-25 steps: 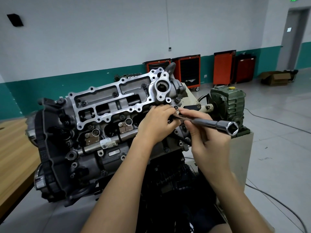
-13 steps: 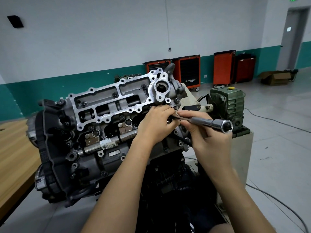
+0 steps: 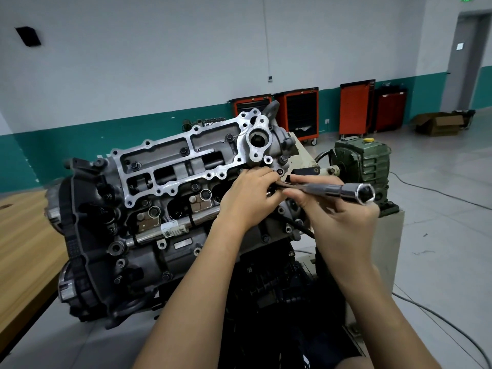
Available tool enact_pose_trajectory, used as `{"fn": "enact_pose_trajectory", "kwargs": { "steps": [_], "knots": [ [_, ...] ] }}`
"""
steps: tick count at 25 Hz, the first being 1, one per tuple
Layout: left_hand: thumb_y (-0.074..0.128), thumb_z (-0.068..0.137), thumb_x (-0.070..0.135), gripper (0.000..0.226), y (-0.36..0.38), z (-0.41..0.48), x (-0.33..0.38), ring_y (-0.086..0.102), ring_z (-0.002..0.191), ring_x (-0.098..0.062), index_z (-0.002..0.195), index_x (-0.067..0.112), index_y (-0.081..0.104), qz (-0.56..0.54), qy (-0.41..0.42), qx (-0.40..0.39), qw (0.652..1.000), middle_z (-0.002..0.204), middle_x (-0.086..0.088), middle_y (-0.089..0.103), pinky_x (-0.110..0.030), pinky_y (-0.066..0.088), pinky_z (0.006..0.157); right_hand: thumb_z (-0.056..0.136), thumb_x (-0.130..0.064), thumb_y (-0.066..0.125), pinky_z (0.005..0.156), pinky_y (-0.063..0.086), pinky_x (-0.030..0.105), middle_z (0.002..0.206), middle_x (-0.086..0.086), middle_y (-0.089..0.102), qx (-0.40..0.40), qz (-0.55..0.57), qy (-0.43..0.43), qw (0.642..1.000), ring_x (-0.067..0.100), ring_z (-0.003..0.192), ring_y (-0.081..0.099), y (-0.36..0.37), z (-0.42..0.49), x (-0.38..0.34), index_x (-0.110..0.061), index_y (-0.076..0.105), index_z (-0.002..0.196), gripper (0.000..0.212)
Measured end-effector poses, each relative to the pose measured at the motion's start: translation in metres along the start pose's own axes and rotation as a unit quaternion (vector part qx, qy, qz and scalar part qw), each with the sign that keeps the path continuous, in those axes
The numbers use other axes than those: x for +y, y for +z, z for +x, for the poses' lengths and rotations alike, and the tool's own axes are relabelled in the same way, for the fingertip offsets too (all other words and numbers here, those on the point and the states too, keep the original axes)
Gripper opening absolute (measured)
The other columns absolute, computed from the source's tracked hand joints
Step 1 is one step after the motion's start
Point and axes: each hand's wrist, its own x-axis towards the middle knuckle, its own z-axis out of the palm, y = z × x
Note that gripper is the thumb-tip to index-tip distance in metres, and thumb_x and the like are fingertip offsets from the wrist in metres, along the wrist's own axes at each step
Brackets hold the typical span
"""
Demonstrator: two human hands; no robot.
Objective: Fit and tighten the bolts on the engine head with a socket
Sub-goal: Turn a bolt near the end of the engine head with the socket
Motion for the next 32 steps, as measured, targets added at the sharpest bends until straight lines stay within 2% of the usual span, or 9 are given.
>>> {"fn": "enact_pose_trajectory", "kwargs": {
  "steps": [3, 7, 10, 12, 16, 20, 22, 25, 32],
  "knots": [
    [0.052, 0.082, 0.027, 0.016, 0.0003, 0.0006, -0.0005, 0.053, 0.095, -0.022, 0.089, 0.014, 0.06, 0.004, 0.004, -0.006, 1.0, 0.097, 0.001, 0.062, -0.025, 0.029, 0.08, 0.081, -0.018, 0.075, 0.075, 0.056, 0.031, 0.091, -0.002, 0.072, 0.004, 0.016, 0.026, 1.0, 0.008, 0.085, 0.069, 0.0002, -0.0031, -0.0017, -0.002, 0.073, 0.096, 0.022],
    [0.049, 0.083, 0.028, 0.027, 0.0007, -0.0001, -0.0006, 0.053, 0.102, -0.017, 0.102, 0.015, 0.065, -0.001, -0.001, -0.008, 1.0, 0.106, 0.004, 0.063, -0.027, 0.034, 0.089, 0.089, -0.004, 0.061, 0.083, 0.055, 0.035, 0.107, 0.004, 0.071, -0.053, -0.02, -0.041, 0.998, 0.014, 0.097, 0.067, 0.0023, -0.0066, 0.0003, 0.002, 0.07, 0.104, 0.019],
    [0.05, 0.086, 0.029, 0.024, 0.0, 0.0, -0.0002, 0.053, 0.099, -0.018, 0.099, 0.014, 0.064, 0.0, -0.001, -0.002, 1.0, 0.102, 0.003, 0.063, -0.026, 0.033, 0.084, 0.083, -0.011, 0.072, 0.073, 0.057, 0.039, 0.095, 0.002, 0.073, -0.008, 0.01, -0.008, 1.0, 0.013, 0.086, 0.07, -0.0001, -0.0005, 0.0018, 0.0, 0.074, 0.095, 0.016],
    [0.051, 0.085, 0.028, 0.02, -0.0001, -0.0003, 0.0001, 0.053, 0.096, -0.02, 0.092, 0.013, 0.062, -0.002, -0.001, 0.001, 1.0, 0.098, 0.002, 0.062, -0.024, 0.03, 0.08, 0.082, -0.012, 0.075, 0.075, 0.057, 0.037, 0.094, 0.0, 0.072, 0.012, 0.026, 0.0, 1.0, 0.011, 0.088, 0.07, 0.0008, -0.0023, 0.0001, 0.0, 0.073, 0.095, 0.018],
    [0.046, 0.083, 0.033, 0.031, 0.0, 0.0003, 0.0005, 0.053, 0.101, -0.018, 0.099, 0.014, 0.065, 0.001, -0.002, -0.007, 1.0, 0.105, 0.003, 0.064, -0.028, 0.036, 0.089, 0.092, -0.008, 0.06, 0.086, 0.055, 0.039, 0.109, 0.004, 0.069, -0.046, 0.013, -0.019, 0.999, 0.014, 0.102, 0.067, 0.002, -0.0088, -0.0006, 0.002, 0.067, 0.11, 0.022],
    [0.048, 0.085, 0.031, 0.025, -0.0003, -0.0001, 0.001, 0.053, 0.096, -0.019, 0.094, 0.013, 0.063, -0.004, -0.001, -0.003, 1.0, 0.098, 0.003, 0.062, -0.027, 0.033, 0.083, 0.083, -0.009, 0.072, 0.072, 0.057, 0.042, 0.092, 0.007, 0.073, 0.004, -0.017, -0.032, 0.999, 0.017, 0.084, 0.07, 0.0007, -0.0021, -0.0002, 0.003, 0.073, 0.094, 0.016],
    [0.047, 0.085, 0.031, 0.023, -0.0003, 0.0003, 0.0007, 0.053, 0.094, -0.02, 0.089, 0.013, 0.061, -0.009, 0.003, -0.001, 1.0, 0.095, 0.002, 0.061, -0.026, 0.031, 0.081, 0.082, -0.011, 0.073, 0.075, 0.057, 0.039, 0.093, 0.004, 0.073, 0.008, -0.004, -0.013, 1.0, 0.014, 0.086, 0.07, 0.001, -0.0026, -0.0027, 0.002, 0.073, 0.094, 0.017],
    [0.051, 0.087, 0.028, 0.025, 0.0017, 0.0008, -0.0006, 0.053, 0.101, -0.017, 0.101, 0.013, 0.064, 0.002, 0.0, -0.002, 1.0, 0.104, 0.003, 0.063, -0.027, 0.034, 0.088, 0.09, -0.006, 0.062, 0.086, 0.055, 0.035, 0.107, 0.005, 0.07, -0.036, -0.005, -0.02, 0.999, 0.013, 0.1, 0.067, 0.0003, -0.0057, -0.0038, 0.002, 0.069, 0.105, 0.019],
    [0.05, 0.084, 0.029, 0.021, 0.0011, 0.0004, -0.0012, 0.053, 0.096, -0.02, 0.092, 0.013, 0.061, 0.0, 0.009, -0.005, 1.0, 0.099, 0.002, 0.063, -0.027, 0.032, 0.083, 0.082, -0.016, 0.074, 0.077, 0.056, 0.032, 0.093, -0.003, 0.072, 0.003, 0.037, 0.03, 0.999, 0.007, 0.087, 0.068, -0.0038, -0.0023, -0.0051, -0.002, 0.072, 0.098, 0.021]
  ]
}}
